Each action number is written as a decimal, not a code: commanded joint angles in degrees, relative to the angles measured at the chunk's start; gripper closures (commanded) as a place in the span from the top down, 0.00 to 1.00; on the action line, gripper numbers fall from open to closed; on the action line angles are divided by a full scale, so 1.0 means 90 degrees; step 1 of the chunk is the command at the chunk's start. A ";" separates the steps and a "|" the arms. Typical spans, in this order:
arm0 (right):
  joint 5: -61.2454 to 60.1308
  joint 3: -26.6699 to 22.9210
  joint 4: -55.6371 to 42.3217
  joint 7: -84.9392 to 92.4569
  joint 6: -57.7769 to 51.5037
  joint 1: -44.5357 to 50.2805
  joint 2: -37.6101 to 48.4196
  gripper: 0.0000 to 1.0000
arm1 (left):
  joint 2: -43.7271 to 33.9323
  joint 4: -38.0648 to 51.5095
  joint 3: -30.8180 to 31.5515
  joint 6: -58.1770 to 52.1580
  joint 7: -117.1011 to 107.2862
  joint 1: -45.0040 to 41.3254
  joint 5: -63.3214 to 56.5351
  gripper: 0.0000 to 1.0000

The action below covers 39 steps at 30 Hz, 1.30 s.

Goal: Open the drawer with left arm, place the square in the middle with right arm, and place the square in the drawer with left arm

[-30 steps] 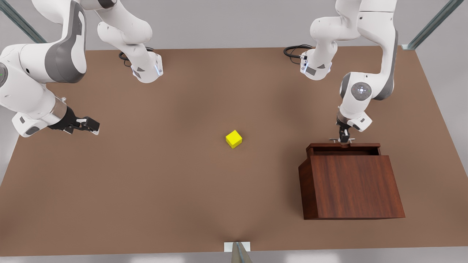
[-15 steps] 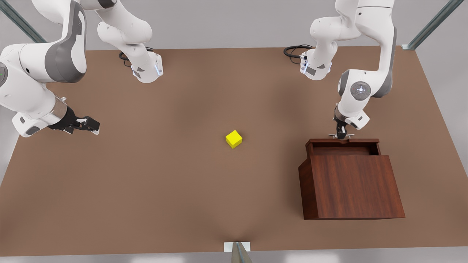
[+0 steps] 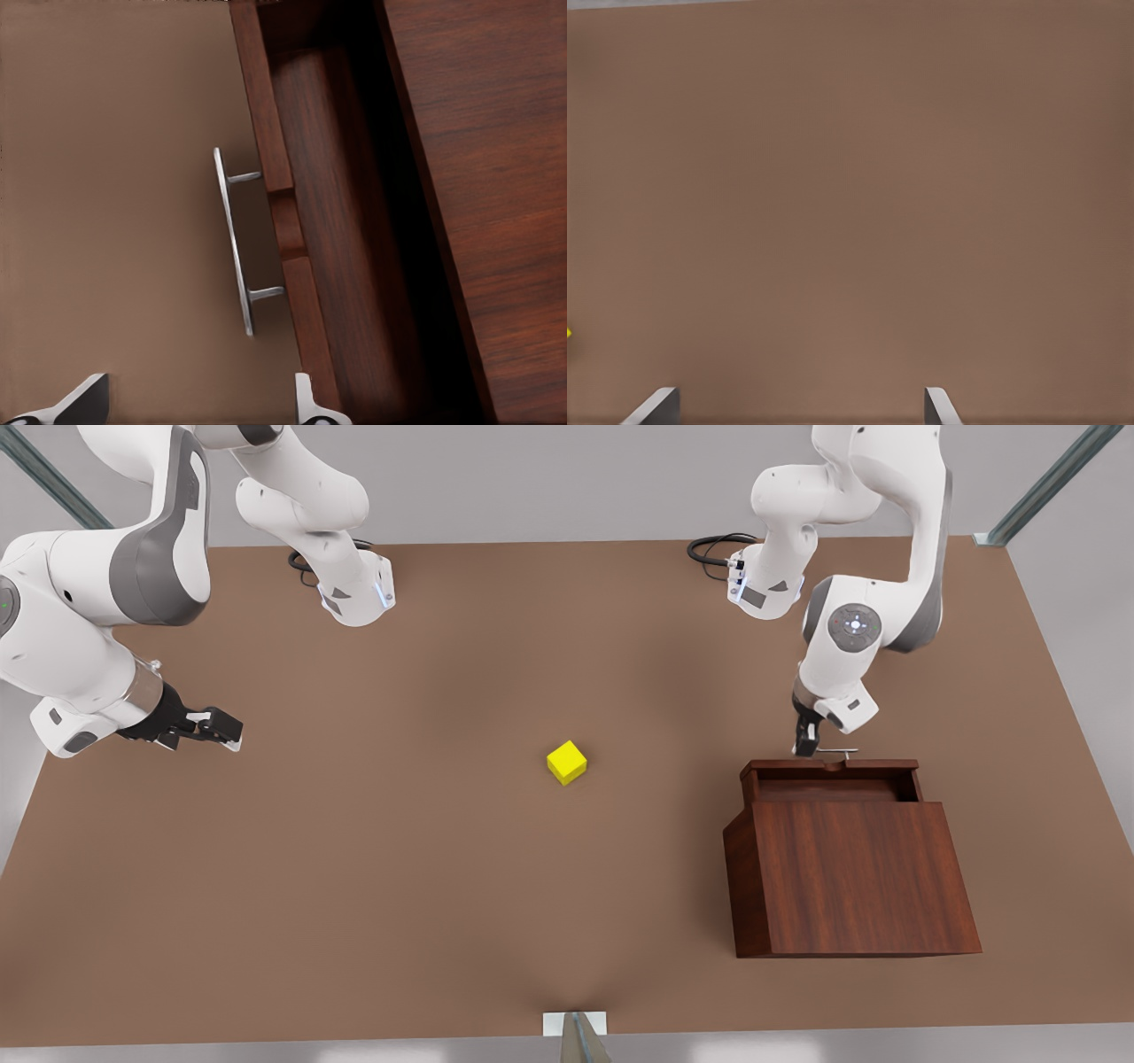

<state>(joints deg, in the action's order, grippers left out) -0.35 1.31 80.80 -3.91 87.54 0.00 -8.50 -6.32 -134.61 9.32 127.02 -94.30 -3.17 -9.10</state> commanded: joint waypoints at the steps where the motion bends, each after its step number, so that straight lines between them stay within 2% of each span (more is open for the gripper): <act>1: 0.0000 0.0000 -0.0003 0.0015 0.0000 0.0000 0.0007 1.00 | -0.0040 -0.0063 -0.0020 -0.0656 0.2597 0.0049 0.0024 1.00; 3: 0.0000 -0.0009 0.0006 0.0024 0.0000 -0.0010 0.0007 1.00 | -0.0166 -0.0228 -0.0020 -0.0919 0.2771 0.0059 0.0024 1.00; 8: 0.0009 -0.0009 0.0007 0.0015 0.0000 -0.0010 0.0007 1.00 | -0.0147 -0.0658 -0.0283 0.0535 0.2997 0.0479 0.0161 1.00; 13: 0.0000 -0.0009 -0.0003 0.0015 0.0000 0.0000 0.0007 1.00 | -0.0079 -0.0854 -0.0283 0.1306 0.1914 0.0557 0.0142 1.00; 19: 0.0000 -0.0009 -0.0003 0.0015 0.0000 -0.0010 -0.0003 1.00 | -0.0264 -0.0883 -0.0293 0.1590 0.1005 0.0567 0.0054 1.00; 21: 0.0000 -0.0009 -0.0003 0.0015 0.0000 -0.0010 -0.0003 1.00 | -0.0215 -0.1098 -0.0293 0.2088 0.0839 0.0567 0.0054 1.00; 39: -0.0010 -0.0009 -0.0003 0.0015 0.0000 -0.0010 -0.0003 1.00 | -0.0049 -0.1225 -0.0293 0.2030 0.0663 0.0694 0.0054 1.00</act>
<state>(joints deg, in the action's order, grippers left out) -0.36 1.23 80.87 -3.77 87.53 -0.09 -8.59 -6.80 -145.63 6.72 145.38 -85.87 3.16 -8.61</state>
